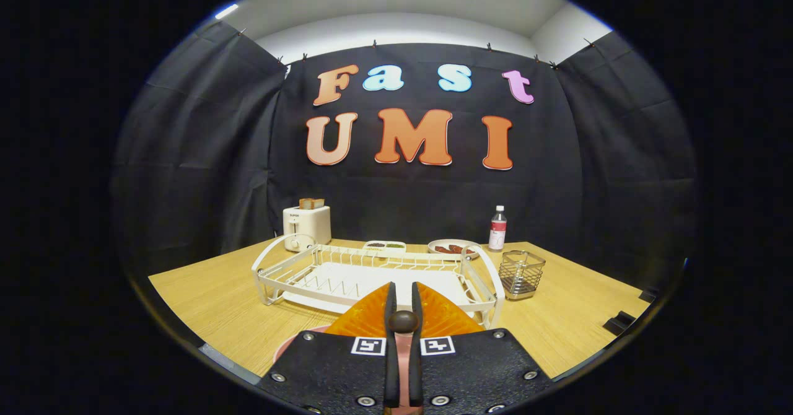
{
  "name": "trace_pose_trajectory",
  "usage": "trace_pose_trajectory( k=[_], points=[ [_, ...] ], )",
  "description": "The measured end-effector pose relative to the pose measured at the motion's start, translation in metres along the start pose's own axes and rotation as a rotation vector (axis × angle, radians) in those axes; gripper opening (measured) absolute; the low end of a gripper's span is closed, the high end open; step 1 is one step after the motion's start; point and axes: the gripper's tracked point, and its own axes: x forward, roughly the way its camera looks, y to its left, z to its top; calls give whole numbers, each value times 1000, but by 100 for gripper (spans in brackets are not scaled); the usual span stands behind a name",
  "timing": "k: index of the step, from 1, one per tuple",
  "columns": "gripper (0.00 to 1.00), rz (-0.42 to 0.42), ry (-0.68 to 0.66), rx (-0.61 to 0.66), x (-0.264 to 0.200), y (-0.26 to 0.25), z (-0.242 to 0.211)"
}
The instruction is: Take the plate from the dish rack, then take the spoon from the basket and place it into the plate.
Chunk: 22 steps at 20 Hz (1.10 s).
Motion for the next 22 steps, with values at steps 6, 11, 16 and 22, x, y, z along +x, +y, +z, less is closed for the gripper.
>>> trace_pose_trajectory(
  k=[6,11,16,22],
  points=[
    [6,36,-2,-33,5,22,-27],
    [11,47,4,-84,7,28,-34],
    [35,64,59,-52,5,31,-45],
    [81,51,86,-18,5,16,-41]
  ],
)
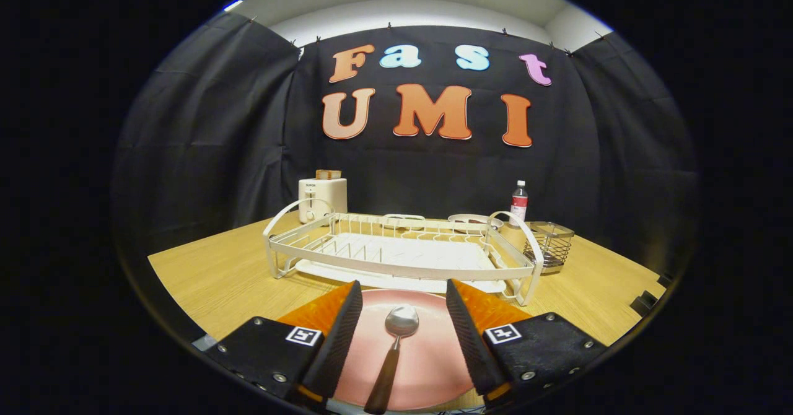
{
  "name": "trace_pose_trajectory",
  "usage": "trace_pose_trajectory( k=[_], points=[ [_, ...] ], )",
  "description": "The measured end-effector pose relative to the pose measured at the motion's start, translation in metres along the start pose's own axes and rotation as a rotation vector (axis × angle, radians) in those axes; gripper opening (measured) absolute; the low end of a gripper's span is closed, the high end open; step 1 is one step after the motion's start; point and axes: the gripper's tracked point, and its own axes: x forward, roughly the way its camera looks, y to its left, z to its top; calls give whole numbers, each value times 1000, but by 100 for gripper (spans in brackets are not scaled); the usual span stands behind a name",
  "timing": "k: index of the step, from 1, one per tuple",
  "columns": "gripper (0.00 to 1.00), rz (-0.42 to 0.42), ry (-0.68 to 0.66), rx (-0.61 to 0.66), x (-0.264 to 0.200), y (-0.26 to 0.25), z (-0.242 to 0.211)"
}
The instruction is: Take the plate from the dish rack, then take the spoon from the basket and place it into the plate.
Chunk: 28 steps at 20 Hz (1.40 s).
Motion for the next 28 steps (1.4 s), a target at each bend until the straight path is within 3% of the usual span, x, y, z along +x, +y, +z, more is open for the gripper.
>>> trace_pose_trajectory(
  k=[2,3,13,28],
  points=[
    [96,-15,1,-1,0,-10,4],
    [98,-16,2,-1,1,-14,6],
    [99,-92,-38,6,1,-102,44],
    [99,-286,-1,40,-20,-239,25]
  ],
)
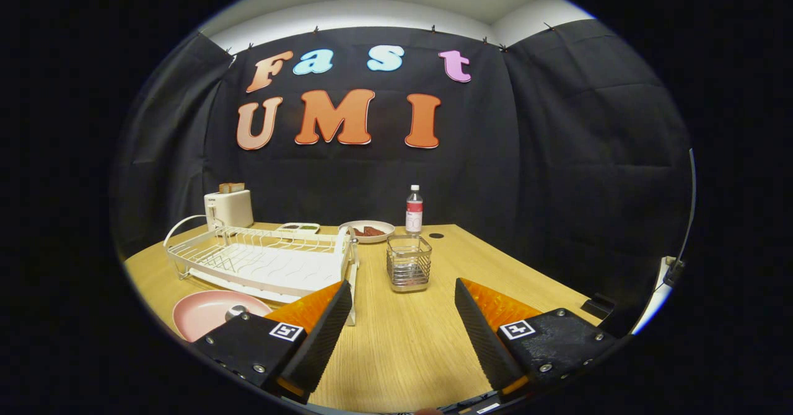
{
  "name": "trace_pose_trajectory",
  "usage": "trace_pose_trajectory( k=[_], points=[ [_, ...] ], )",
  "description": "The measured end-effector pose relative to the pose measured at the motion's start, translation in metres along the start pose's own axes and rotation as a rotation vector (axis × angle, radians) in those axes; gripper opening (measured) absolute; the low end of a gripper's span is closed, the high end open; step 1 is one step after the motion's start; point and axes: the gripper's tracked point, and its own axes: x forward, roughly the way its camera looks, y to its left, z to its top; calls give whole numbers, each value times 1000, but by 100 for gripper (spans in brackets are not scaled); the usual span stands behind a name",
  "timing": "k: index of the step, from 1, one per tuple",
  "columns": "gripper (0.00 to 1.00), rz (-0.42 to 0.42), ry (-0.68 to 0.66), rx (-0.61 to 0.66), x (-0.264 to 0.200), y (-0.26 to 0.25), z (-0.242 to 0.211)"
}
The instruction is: Take the plate from the dish rack, then take the spoon from the basket and place it into the plate.
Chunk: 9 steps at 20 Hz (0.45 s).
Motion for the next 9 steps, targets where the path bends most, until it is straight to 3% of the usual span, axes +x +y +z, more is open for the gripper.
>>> trace_pose_trajectory(
  k=[9],
  points=[
    [99,-8,13,19,-8,1,-6]
  ],
)
